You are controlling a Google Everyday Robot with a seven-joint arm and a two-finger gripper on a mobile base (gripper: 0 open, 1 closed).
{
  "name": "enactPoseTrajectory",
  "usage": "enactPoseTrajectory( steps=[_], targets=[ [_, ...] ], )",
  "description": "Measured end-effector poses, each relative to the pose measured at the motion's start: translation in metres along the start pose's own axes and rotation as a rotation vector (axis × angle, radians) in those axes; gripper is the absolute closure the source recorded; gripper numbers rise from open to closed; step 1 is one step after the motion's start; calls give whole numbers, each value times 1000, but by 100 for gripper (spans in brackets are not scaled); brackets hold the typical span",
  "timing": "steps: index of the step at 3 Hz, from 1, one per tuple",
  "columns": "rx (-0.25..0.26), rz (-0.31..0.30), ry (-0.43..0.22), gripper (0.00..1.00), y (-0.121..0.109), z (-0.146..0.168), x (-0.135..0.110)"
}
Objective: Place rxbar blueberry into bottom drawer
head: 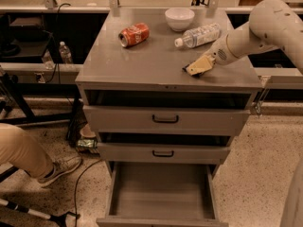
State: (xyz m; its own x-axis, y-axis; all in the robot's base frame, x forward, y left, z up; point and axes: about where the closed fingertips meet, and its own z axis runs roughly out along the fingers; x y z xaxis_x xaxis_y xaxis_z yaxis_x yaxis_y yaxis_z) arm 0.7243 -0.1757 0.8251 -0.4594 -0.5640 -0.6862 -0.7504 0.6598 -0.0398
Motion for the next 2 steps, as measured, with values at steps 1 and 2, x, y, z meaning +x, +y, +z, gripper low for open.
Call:
enactPoseTrajectory(
  steps=[1, 2],
  targets=[
    [0, 0, 0, 100, 0, 0, 0],
    [2, -3, -2, 100, 1, -3, -1]
  ],
)
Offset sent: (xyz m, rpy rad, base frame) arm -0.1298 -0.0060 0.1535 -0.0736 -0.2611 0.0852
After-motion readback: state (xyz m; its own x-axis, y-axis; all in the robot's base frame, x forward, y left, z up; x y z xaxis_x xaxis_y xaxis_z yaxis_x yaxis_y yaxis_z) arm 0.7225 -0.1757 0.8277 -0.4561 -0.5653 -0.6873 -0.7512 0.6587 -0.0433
